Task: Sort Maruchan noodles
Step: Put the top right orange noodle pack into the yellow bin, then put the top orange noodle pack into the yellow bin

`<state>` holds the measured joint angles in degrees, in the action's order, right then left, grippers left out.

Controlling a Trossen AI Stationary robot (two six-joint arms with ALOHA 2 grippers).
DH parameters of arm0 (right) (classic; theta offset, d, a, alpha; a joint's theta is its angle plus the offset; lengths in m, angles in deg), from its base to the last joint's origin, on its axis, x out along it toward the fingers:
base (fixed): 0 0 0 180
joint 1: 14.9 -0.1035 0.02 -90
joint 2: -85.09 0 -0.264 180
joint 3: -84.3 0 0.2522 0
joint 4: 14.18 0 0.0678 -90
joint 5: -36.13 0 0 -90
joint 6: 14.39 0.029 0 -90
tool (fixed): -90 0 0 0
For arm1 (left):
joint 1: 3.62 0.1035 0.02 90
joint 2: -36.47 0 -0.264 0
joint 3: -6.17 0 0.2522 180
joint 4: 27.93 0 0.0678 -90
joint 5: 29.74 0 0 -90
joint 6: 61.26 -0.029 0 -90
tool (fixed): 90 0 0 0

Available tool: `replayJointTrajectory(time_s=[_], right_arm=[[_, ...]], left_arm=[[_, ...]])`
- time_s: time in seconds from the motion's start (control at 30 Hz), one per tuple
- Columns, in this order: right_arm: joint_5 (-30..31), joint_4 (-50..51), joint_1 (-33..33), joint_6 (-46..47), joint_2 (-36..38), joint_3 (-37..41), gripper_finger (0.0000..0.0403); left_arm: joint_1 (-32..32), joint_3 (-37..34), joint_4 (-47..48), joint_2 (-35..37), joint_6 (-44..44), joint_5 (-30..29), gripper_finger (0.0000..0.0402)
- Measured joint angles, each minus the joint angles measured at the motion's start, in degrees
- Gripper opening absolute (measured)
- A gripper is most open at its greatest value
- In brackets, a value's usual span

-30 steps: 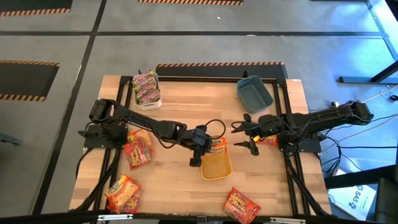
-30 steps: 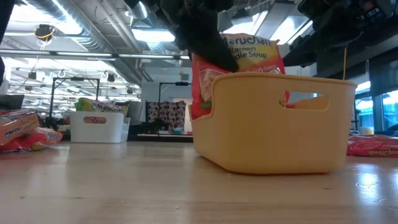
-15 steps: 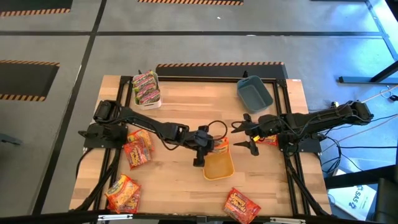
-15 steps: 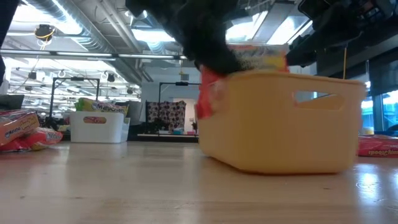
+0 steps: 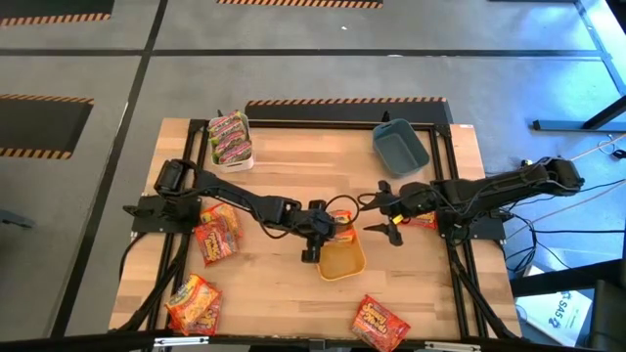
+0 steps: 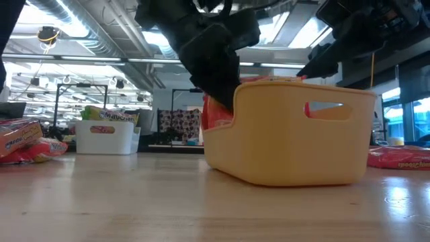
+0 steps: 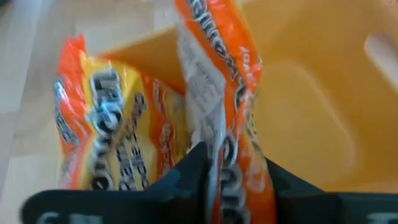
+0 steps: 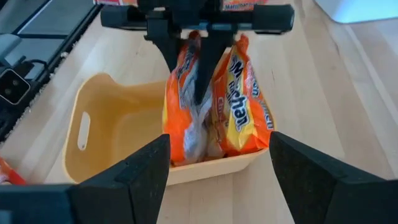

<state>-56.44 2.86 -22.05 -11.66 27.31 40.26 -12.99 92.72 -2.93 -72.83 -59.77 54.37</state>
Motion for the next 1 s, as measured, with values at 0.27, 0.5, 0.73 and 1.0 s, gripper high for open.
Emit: replayJointTrajectory(time_s=[0.27, 0.5, 0.73, 1.0], right_arm=[[0.0, -0.2, 0.0, 0.0, -0.6, 0.0, 0.0257], [0.0, -0.4, 0.0, -0.1, -0.6, 0.0, 0.0257], [0.1, -0.5, 0.0, -0.1, -0.6, 0.0, 0.0257], [0.1, -0.3, 0.0, 0.0, -0.6, 0.0, 0.0257]], left_arm=[[-0.1, 0.0, 2.0, 0.7, 1.5, -2.8, 0.0165], [-1.0, 0.1, 3.5, 3.6, 1.2, -3.0, 0.0171], [-1.6, 0.1, 8.0, 8.3, 1.9, -4.1, 0.0170], [-1.9, 0.0, 14.1, 12.2, 1.6, -4.5, 0.0170]])
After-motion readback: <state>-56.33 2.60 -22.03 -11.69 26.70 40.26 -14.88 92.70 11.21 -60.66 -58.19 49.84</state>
